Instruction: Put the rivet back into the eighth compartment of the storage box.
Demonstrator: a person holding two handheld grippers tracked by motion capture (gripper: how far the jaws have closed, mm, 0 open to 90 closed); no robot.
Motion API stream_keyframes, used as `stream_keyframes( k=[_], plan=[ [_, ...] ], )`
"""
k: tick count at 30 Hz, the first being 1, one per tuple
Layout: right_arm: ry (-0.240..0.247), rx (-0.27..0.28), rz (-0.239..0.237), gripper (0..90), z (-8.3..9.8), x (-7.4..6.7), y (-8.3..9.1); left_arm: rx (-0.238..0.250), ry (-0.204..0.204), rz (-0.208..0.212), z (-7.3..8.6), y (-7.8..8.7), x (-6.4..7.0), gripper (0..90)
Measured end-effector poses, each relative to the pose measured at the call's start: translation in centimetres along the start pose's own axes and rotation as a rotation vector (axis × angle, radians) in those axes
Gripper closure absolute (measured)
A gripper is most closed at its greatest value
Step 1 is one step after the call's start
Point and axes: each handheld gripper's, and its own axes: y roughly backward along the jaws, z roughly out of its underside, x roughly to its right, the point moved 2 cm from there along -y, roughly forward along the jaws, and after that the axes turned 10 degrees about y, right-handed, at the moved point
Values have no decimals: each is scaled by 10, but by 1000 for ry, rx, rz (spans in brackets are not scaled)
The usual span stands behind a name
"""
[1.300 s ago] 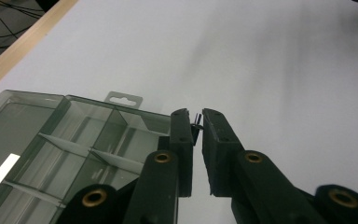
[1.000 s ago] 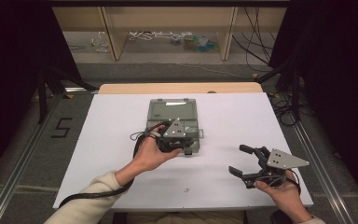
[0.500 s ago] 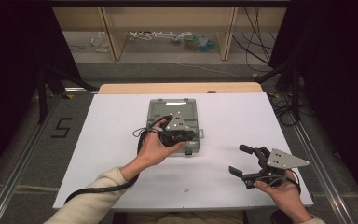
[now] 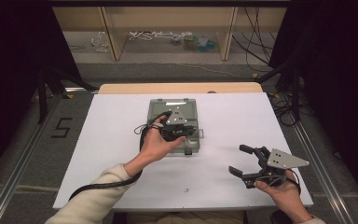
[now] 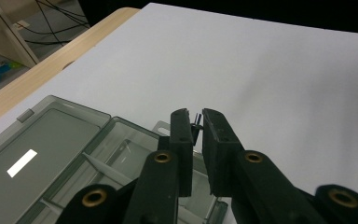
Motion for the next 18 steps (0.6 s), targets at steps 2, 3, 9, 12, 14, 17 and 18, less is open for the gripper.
stream_keyframes(
  k=[2, 3, 9, 12, 14, 17, 18],
  plan=[
    [0, 1, 0, 158, 0, 0, 0, -9, -18, -1, -1, 0, -3, 822],
    [-1, 1, 0, 158, 0, 0, 0, -9, -10, 2, -1, -1, -3, 822],
    [-1, 0, 0, 158, 0, 0, 0, 1, 13, 0, -4, -10, -4, 822],
    [-6, 0, -3, 158, 0, 0, 0, -10, 6, -3, -4, -14, -5, 822],
    [-10, -4, -6, 158, 0, 0, 1, -10, 13, 2, -3, -16, -4, 822],
    [-2, 2, -4, 157, 0, 0, 0, -16, 15, 1, -2, -18, -4, 821],
    [-2, 3, -4, 158, 0, 0, 0, -22, 16, 5, -1, -19, -4, 821]
  ],
)
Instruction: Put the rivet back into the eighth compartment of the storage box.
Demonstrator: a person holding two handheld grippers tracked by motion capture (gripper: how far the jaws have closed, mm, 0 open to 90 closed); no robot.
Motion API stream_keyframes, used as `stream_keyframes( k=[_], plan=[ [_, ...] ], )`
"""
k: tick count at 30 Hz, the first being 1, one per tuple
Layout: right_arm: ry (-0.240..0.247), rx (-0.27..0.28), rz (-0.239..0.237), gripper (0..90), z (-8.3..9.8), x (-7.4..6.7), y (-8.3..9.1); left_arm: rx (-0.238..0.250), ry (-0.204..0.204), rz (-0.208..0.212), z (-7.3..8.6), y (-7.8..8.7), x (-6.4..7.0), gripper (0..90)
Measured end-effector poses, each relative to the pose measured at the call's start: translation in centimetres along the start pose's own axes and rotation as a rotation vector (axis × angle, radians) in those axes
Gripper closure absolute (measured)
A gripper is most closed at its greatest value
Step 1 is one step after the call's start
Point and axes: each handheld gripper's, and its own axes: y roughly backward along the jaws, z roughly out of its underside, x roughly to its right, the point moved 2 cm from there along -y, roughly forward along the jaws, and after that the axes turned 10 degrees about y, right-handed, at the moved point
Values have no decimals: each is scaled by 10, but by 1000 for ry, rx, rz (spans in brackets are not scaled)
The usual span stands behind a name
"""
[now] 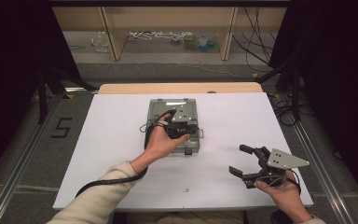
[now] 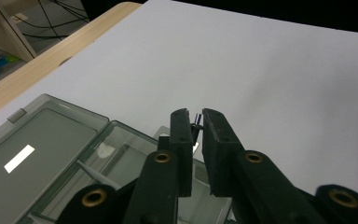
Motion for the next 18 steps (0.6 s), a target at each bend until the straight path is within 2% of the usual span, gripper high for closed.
stream_keyframes(
  k=[2, 4, 7, 10, 14, 15, 17, 18],
  plan=[
    [-1, -1, 0, 158, 0, 0, 0, -17, -14, -4, 1, 0, -2, 820],
    [0, 0, 0, 158, 0, 0, 0, -13, 5, -5, 3, -2, -2, 819],
    [1, -2, 1, 158, 0, 0, 0, -39, -18, -8, 5, -3, -5, 817],
    [-4, -4, -1, 158, 0, -1, 0, -49, -10, -12, 6, -4, -5, 796],
    [-1, -1, -1, 157, 0, 0, 0, -34, -13, -31, 6, -3, -4, 686],
    [0, -1, -1, 158, 0, 0, 0, -39, -30, -31, 6, -2, -4, 657],
    [-14, -10, -7, 158, 0, -1, 1, -48, -30, -20, 6, -1, -2, 573],
    [-1, 0, -1, 158, 0, 0, 0, -46, -39, -10, 7, 0, -1, 536]
  ],
)
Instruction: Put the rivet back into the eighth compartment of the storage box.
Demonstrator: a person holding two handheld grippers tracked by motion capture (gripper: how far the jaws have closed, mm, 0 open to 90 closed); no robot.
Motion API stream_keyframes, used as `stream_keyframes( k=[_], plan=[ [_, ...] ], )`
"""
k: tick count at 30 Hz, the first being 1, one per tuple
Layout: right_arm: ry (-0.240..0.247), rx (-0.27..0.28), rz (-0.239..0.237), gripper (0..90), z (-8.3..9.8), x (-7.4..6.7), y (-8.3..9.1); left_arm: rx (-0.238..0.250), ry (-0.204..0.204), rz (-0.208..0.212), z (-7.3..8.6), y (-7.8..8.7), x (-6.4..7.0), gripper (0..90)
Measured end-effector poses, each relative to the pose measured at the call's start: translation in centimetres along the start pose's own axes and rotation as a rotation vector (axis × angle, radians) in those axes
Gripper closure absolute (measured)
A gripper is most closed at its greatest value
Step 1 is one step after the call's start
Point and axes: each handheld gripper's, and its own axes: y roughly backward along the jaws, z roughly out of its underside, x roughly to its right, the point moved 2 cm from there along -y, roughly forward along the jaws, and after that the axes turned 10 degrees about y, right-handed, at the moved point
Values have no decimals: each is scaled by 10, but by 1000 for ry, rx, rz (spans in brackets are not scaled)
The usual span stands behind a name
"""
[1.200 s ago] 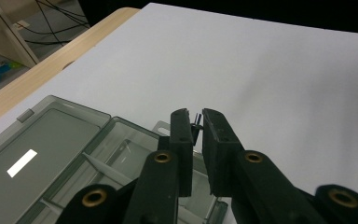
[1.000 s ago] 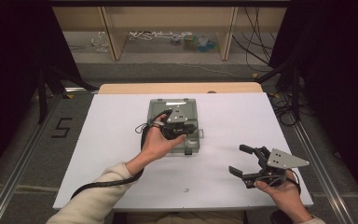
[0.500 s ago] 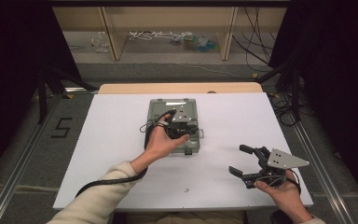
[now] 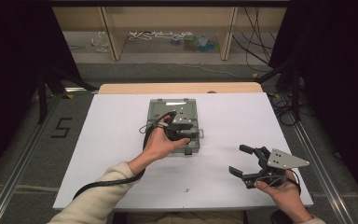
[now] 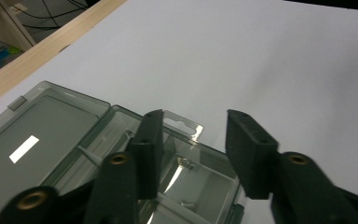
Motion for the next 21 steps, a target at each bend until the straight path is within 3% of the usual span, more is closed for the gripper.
stream_keyframes(
  k=[4, 5, 7, 11, 14, 15, 18, 21],
  plan=[
    [-32, -21, -14, 158, 0, -2, 1, 8, -16, -1, 0, 4, 8, 391],
    [-1, -1, 0, 158, 0, 0, 0, 1, -31, -10, -1, 6, 9, 355],
    [1, 11, 5, 158, 0, 0, -1, 5, -32, -5, -2, 8, 13, 276],
    [-6, -5, 0, 158, 0, 0, 0, 22, -26, 33, -1, 11, 20, 188],
    [-9, -6, 0, 158, 0, 0, 0, 23, -28, 58, 1, 15, 24, 152],
    [-13, 22, 3, 158, 0, 0, -1, 18, -30, 63, 2, 16, 25, 149],
    [-11, -6, -5, 158, 0, -1, 0, 13, -46, 65, 6, 22, 27, 139],
    [-9, -7, -3, 158, 0, 0, 0, -49, -72, 61, 10, 27, 29, 145]
  ],
)
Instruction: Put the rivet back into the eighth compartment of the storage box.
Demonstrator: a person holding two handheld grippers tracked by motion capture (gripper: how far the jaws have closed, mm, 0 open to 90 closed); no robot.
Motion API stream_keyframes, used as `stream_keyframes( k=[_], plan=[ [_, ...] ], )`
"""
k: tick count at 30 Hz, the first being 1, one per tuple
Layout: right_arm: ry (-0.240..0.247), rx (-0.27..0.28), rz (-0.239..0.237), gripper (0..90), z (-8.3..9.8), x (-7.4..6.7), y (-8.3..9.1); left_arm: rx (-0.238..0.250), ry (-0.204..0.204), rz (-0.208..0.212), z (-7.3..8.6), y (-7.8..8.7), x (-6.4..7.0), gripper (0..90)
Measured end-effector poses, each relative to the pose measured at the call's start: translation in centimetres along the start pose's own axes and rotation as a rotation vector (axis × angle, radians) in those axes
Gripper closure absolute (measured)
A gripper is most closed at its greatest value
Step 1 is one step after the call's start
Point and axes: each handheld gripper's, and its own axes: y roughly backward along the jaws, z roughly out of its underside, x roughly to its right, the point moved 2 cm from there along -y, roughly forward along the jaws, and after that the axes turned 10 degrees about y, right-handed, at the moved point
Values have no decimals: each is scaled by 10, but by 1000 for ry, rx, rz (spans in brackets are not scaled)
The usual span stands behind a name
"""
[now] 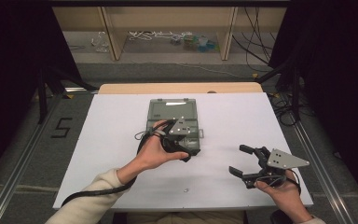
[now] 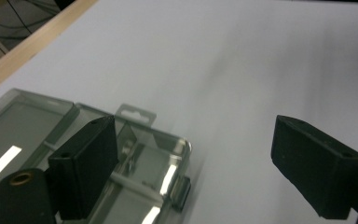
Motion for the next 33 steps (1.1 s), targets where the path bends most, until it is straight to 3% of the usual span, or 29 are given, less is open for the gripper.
stream_keyframes(
  k=[4, 6, 9, 11, 13, 15, 21, 26, 27, 33],
  plan=[
    [9, 6, 4, 158, 0, 0, 0, -89, -28, 9, 7, 2, 7, 151],
    [9, 6, 3, 158, 0, 0, 0, -160, -81, 19, 11, 5, 10, 153],
    [9, 7, 3, 158, 0, 0, 0, -204, -112, 23, 14, 6, 18, 155],
    [12, 7, 5, 158, 0, 0, 0, -206, -116, 23, 15, 5, 25, 166],
    [12, 8, 5, 158, 0, 0, -1, -233, -147, 26, 15, 7, 28, 187],
    [9, 28, 18, 158, 0, 0, -2, -240, -136, 35, 16, 5, 32, 192],
    [9, 27, 5, 158, 0, 0, -2, -326, -168, 74, 26, 2, 42, 216],
    [11, 18, -3, 158, 0, 0, -1, -399, -216, 103, 34, -2, 50, 234],
    [8, 24, 15, 159, 0, 0, -2, -406, -224, 107, 35, -3, 52, 237],
    [10, 25, 1, 159, 0, 0, -2, -451, -275, 153, 41, -10, 63, 253]
  ],
)
